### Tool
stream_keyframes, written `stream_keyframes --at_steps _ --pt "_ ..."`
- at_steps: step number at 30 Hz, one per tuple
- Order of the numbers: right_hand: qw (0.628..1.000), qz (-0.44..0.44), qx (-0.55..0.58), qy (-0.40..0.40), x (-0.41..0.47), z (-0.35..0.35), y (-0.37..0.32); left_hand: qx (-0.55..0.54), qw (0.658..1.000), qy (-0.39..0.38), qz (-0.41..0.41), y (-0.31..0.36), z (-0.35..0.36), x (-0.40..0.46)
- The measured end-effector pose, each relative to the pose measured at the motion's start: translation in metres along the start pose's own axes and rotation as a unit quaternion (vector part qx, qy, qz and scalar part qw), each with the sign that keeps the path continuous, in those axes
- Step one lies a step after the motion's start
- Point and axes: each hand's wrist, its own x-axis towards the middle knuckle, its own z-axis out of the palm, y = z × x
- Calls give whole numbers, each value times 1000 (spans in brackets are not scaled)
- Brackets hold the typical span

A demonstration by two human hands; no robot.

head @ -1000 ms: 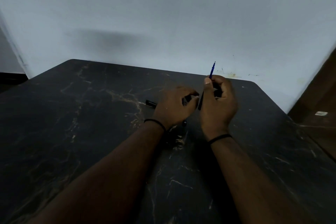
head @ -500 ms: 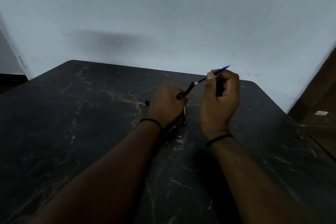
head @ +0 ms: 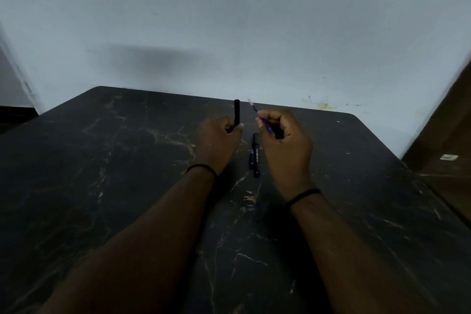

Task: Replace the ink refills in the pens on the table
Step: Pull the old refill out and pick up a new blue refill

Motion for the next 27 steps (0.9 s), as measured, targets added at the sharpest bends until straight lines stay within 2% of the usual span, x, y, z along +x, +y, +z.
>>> stream_keyframes --at_steps 9,11,13,15,18,20,23,27 --pt "982 113 -82 -130 -3 -4 -5 -26 999 37 -23 -9 3 4" --pt "986 116 -69 -100 -4 -2 -6 -24 999 43 -20 -8 3 4" --pt "989 120 -76 -31 -1 -3 -6 -20 998 51 -24 -9 3 4" --pt "983 134 -121 31 4 -9 -3 -19 998 46 -35 -10 3 4" --pt "964 163 -197 79 13 -26 3 -28 998 33 -35 -9 3 4" --pt "937 204 -273 74 18 -40 9 -28 999 32 -35 -7 3 3" --pt "883 275 -381 11 21 -58 23 -16 999 34 -22 -3 2 2" --pt "871 322 -371 -20 22 -69 33 0 1000 24 -17 0 1 1"
